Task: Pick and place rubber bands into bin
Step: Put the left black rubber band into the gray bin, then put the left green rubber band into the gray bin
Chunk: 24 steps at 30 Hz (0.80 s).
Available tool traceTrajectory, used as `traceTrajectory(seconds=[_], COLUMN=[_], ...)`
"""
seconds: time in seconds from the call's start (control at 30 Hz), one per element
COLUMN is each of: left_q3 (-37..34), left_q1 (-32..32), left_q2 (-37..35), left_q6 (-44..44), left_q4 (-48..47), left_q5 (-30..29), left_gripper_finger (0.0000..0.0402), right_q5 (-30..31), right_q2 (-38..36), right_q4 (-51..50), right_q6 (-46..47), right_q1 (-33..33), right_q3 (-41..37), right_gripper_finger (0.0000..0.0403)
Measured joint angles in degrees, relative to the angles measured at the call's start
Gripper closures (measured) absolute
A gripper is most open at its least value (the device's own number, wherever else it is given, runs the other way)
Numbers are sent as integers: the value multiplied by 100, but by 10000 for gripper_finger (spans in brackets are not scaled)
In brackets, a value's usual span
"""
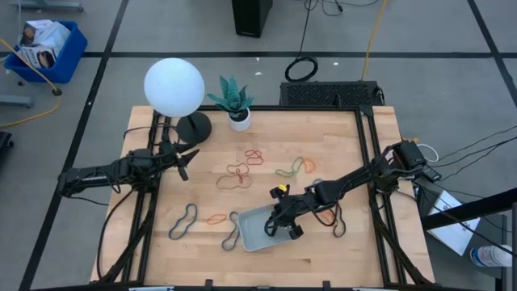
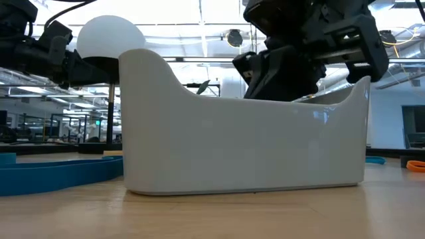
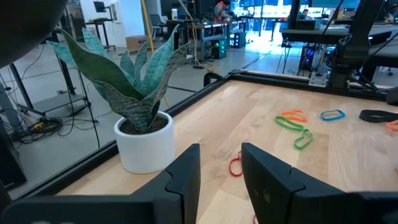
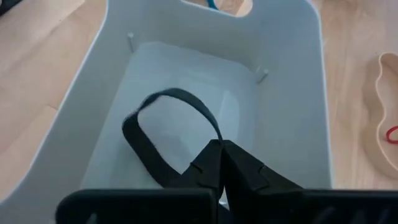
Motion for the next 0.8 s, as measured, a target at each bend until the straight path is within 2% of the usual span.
traceTrajectory(seconds=[0.5,0.8], left_q3=[0,0], left_q1=[0,0], left_q2=[0,1], left_q6=[13,15], left_q4=[-2,-2], left_q5=[2,3], left_gripper_finger=[277,277], right_q5=[0,16], right_q2=[-27,-40], right_q4=[7,1], right_q6=[-1,1], right_q1=[0,-2], right_q3=[-1,-1], right_gripper_finger=[353,281])
